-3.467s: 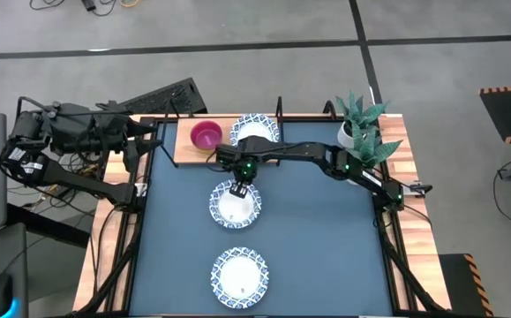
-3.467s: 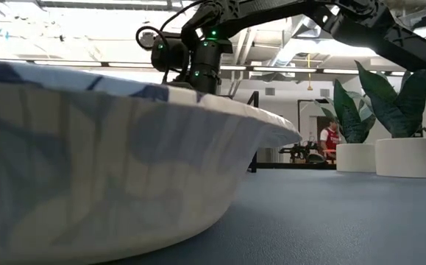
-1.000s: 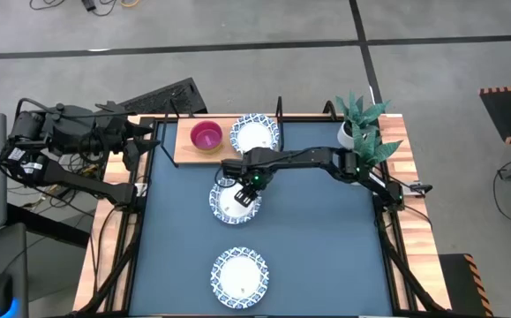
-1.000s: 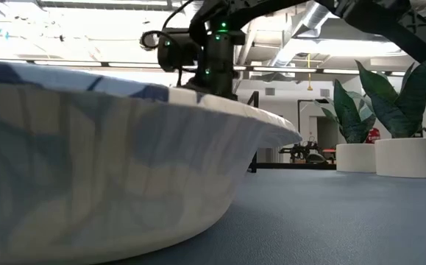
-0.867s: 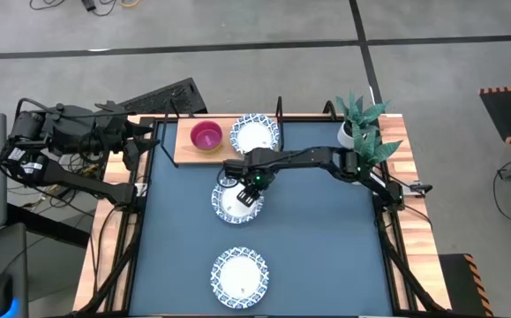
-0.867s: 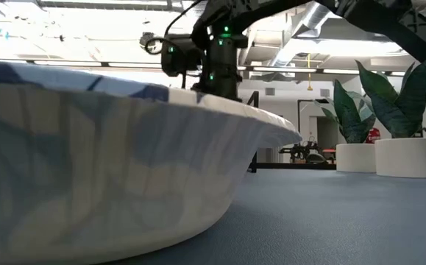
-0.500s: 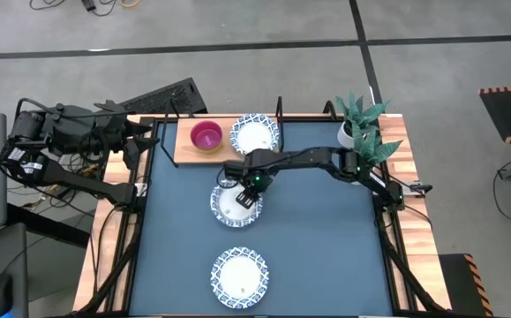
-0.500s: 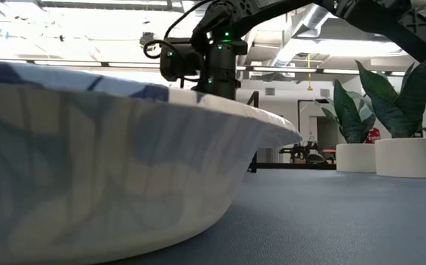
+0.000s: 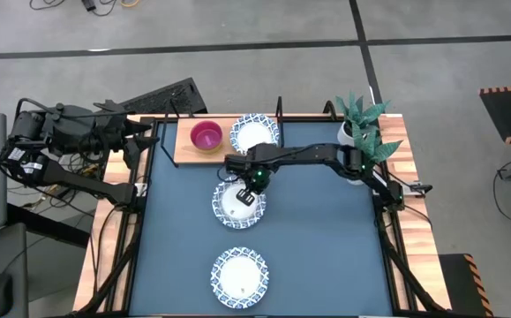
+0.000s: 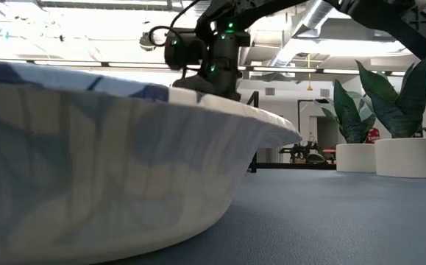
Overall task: Place and stack bowls onto a shelf
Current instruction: Stack the white bowl on top of the other white bowl on the shelf
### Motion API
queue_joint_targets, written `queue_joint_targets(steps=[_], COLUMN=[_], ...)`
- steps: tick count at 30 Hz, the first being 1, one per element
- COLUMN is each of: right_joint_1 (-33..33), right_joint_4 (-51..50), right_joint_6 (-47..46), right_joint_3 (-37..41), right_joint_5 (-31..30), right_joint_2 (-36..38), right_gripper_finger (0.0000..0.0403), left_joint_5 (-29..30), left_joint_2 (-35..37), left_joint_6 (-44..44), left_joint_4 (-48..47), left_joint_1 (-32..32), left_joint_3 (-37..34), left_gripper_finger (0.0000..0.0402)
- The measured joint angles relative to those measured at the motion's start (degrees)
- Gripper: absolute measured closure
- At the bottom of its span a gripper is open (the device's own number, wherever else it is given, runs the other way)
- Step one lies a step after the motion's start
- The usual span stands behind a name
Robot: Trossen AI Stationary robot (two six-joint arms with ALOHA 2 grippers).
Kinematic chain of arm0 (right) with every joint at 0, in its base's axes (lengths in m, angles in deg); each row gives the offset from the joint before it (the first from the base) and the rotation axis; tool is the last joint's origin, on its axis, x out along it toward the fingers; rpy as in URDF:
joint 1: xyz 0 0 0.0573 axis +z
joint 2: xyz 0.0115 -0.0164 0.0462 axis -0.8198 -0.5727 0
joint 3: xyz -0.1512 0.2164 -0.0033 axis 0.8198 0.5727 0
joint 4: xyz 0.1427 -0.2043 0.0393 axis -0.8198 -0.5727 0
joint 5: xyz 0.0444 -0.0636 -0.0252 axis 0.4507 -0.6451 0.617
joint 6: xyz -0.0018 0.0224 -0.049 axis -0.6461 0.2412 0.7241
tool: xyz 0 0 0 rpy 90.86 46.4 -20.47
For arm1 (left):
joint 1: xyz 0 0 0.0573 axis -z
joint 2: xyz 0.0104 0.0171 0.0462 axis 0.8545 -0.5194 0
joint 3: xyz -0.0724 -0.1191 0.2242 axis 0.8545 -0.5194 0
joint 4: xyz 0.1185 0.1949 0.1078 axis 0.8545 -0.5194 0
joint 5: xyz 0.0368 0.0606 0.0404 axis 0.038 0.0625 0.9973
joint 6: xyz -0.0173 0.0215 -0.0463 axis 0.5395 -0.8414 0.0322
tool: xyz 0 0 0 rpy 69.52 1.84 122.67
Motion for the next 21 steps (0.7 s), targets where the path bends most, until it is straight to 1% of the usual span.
queue_joint_targets(steps=[6, 9, 12, 16, 21], right_joint_1=[-2.18, -4.20, -6.87, -11.95, -21.22], right_joint_4=[-2.21, -2.72, -2.09, 0.47, 4.13], right_joint_6=[1.25, 1.97, 2.48, 3.99, 3.77], right_joint_3=[0.05, 0.07, 0.07, 0.02, 0.00], right_joint_5=[0.80, 1.51, 3.61, 4.00, 4.09], right_joint_2=[5.51, 9.64, 14.47, 20.20, 24.07], right_gripper_finger=[0.0374, 0.0372, 0.0379, 0.0379, 0.0376], left_joint_5=[0.02, 0.04, 0.05, 0.09, 1.27], left_joint_2=[0.00, 0.00, 0.00, 0.00, 0.00], left_joint_6=[-0.10, -0.10, -0.06, -0.04, -0.01], left_joint_4=[0.02, 0.02, 0.02, 0.02, 0.04], left_joint_1=[0.00, 0.00, 0.00, 0.00, 0.00], left_joint_3=[0.00, 0.00, 0.00, 0.00, 0.00], left_gripper_finger=[0.0178, 0.0178, 0.0178, 0.0178, 0.0178])
